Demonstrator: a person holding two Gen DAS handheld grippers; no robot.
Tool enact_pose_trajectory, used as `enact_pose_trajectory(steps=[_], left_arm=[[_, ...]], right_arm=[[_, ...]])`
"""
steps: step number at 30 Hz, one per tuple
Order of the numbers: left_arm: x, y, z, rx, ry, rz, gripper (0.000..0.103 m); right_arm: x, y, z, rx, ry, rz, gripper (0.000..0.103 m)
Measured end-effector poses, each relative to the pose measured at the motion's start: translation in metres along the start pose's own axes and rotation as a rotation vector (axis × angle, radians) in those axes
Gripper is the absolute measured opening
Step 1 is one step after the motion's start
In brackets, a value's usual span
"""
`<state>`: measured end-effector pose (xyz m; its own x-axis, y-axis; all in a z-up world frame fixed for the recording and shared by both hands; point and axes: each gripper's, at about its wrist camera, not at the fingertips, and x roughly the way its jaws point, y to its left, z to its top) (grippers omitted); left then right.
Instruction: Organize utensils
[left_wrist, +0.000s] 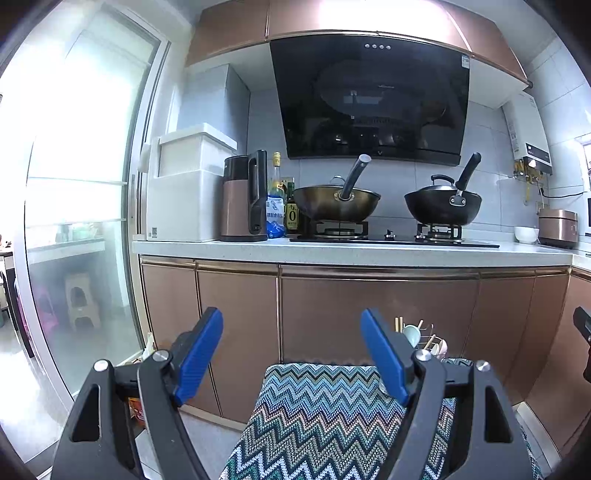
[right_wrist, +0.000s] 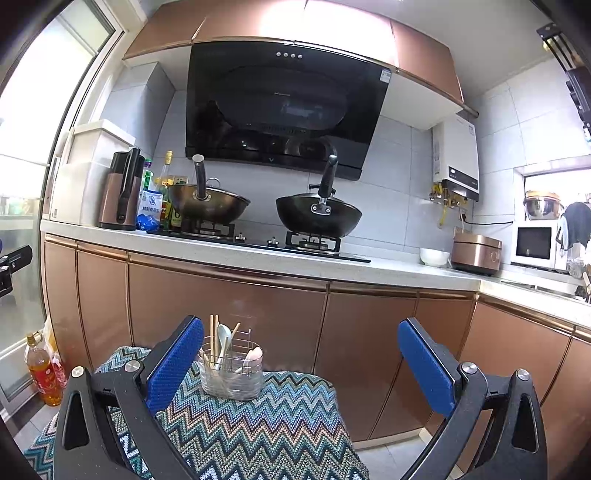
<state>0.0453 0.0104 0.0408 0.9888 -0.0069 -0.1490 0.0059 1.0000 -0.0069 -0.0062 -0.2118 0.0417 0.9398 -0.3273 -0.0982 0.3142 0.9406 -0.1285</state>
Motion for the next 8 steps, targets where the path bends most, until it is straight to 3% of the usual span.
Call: enact_pose_trajectory(steps=[8], left_arm=[[0.0004, 0.0007, -0.0014, 0.000, 0.004, -0.004, 0.076]], right_arm=[[0.0005, 0.0013, 0.0011, -0.001, 0.000, 0.000, 0.103]])
